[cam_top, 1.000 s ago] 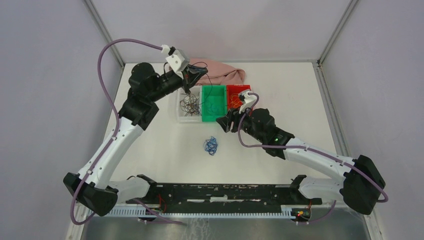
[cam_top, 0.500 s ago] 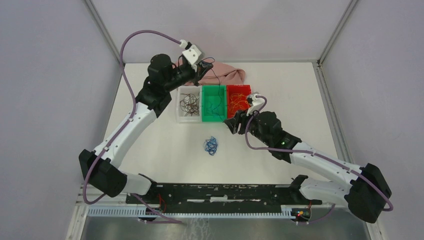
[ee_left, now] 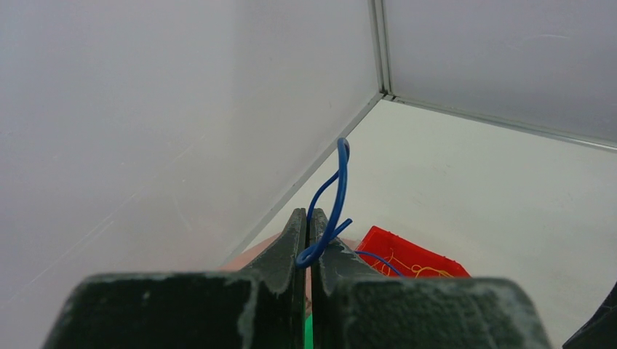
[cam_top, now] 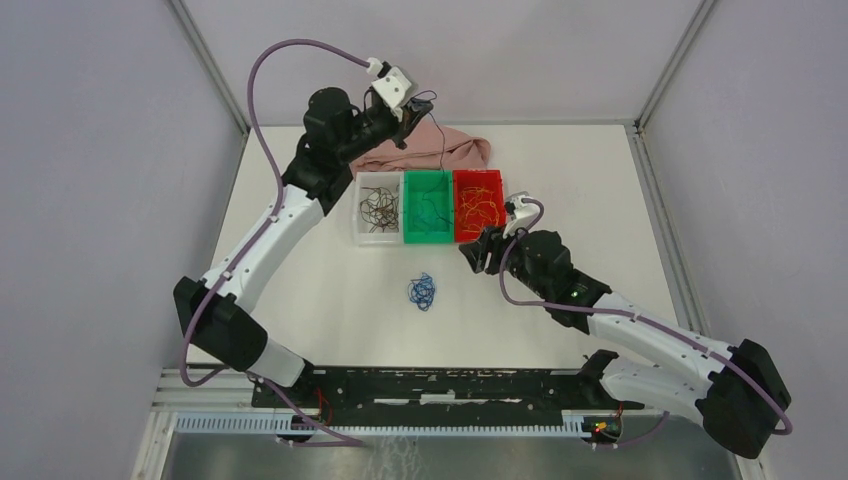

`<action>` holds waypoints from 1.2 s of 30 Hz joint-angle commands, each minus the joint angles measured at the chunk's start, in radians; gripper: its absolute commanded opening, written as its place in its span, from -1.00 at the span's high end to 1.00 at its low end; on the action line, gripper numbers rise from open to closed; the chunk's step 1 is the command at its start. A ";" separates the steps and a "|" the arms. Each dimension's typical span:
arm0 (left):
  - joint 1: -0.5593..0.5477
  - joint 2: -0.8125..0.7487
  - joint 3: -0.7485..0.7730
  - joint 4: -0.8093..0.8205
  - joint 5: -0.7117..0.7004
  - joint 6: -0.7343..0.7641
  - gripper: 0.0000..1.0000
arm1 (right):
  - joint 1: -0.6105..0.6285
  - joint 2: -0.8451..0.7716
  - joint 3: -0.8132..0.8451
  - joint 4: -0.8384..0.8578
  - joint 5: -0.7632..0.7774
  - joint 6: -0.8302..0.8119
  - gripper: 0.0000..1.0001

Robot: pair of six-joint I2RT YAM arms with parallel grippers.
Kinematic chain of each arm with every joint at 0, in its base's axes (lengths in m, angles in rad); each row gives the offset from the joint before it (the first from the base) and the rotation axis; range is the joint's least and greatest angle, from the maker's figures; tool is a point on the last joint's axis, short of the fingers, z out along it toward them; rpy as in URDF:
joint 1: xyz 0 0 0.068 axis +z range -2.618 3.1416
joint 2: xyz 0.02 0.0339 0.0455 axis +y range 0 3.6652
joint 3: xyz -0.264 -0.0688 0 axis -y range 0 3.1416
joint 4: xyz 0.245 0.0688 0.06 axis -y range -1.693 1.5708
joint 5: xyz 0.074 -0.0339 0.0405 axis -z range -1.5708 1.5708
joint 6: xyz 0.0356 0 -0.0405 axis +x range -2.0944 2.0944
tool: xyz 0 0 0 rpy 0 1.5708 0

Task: Untangle the cables
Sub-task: Place the cable in the bin.

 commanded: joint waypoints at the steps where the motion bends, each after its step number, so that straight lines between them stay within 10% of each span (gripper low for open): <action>1: -0.003 0.022 -0.005 0.036 -0.027 0.108 0.94 | -0.008 -0.028 0.009 0.013 0.025 0.002 -0.14; 36: -0.101 0.344 -0.068 -0.353 -0.344 0.363 0.94 | -0.089 -0.122 -0.013 -0.088 0.092 0.031 -0.01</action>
